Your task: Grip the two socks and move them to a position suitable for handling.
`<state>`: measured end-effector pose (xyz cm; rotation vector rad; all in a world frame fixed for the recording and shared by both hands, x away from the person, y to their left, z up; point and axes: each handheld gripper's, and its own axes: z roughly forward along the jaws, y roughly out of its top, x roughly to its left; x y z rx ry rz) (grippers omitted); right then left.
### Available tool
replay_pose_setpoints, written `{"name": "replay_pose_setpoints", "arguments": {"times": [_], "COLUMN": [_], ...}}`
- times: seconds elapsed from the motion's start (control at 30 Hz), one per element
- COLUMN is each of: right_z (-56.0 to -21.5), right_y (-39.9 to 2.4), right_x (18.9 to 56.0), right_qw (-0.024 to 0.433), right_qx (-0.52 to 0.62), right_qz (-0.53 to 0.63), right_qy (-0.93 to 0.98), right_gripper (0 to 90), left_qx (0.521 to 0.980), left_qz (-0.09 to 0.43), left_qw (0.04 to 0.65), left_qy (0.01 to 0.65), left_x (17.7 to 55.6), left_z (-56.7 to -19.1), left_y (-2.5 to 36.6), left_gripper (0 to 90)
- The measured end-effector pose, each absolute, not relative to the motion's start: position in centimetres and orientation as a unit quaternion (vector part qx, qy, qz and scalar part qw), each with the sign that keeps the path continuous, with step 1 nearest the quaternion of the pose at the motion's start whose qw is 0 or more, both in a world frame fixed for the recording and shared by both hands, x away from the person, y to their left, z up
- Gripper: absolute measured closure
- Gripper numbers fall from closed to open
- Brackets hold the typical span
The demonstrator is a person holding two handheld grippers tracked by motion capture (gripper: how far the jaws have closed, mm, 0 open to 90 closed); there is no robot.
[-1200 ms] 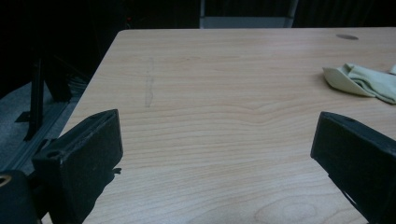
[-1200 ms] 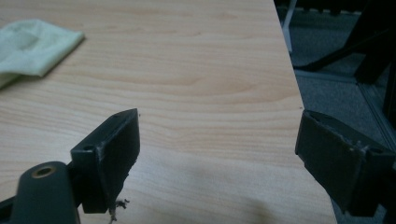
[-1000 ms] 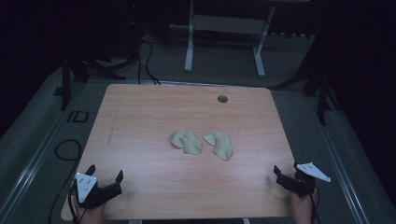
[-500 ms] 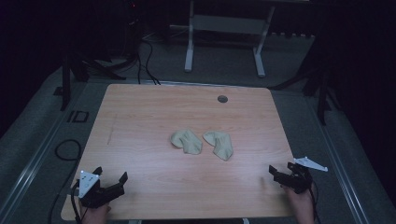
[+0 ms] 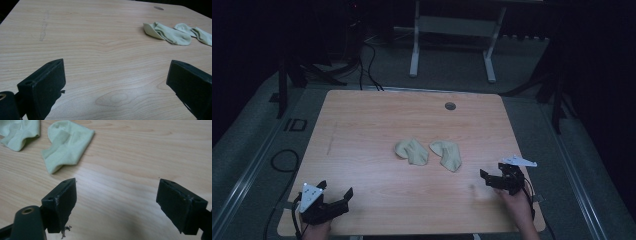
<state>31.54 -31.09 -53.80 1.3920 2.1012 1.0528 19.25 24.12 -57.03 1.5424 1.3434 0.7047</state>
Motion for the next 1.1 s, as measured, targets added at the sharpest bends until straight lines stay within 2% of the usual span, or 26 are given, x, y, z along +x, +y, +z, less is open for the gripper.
{"name": "replay_pose_setpoints", "arguments": {"times": [0.83, 1.1], "right_z": [-52.5, -52.5], "right_y": [-23.2, -20.5], "right_x": [36.8, 38.5], "right_qw": [0.184, 0.177], "right_qx": [0.455, 0.449], "right_qz": [0.356, 0.343], "right_qy": [0.795, 0.806], "right_gripper": [16.5, 19.2], "left_qx": [0.654, 0.656], "left_qz": [0.275, 0.268], "left_qw": [0.464, 0.469], "left_qy": [0.53, 0.528], "left_x": [19.4, 19.4], "left_z": [-57.2, -57.4], "left_y": [23.3, 23.2], "left_gripper": [2.1, 2.1]}}
